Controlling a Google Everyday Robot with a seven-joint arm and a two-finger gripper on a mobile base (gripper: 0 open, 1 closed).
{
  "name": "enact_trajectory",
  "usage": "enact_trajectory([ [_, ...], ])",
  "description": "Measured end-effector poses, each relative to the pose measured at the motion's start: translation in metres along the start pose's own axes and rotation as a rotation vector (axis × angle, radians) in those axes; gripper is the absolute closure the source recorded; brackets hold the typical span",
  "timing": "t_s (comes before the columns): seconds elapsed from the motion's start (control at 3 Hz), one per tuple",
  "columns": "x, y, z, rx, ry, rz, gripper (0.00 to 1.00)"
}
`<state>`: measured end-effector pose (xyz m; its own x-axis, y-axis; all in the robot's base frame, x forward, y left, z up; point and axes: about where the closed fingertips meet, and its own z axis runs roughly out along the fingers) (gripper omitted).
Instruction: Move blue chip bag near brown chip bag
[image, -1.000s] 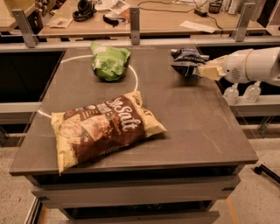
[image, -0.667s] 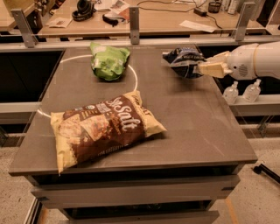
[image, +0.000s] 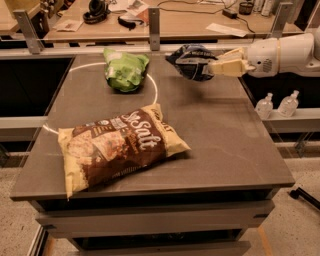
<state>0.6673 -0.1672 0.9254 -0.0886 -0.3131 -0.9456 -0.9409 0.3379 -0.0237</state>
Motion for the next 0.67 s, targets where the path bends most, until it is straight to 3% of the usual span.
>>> enact_trajectory([
  [0.33, -0.0126, 0.0134, -0.0071, -0.067, -0.009, -0.030, 1.00],
  [0.67, -0.0114, 0.0137, -0.0056, -0.070, -0.007, -0.028, 1.00],
])
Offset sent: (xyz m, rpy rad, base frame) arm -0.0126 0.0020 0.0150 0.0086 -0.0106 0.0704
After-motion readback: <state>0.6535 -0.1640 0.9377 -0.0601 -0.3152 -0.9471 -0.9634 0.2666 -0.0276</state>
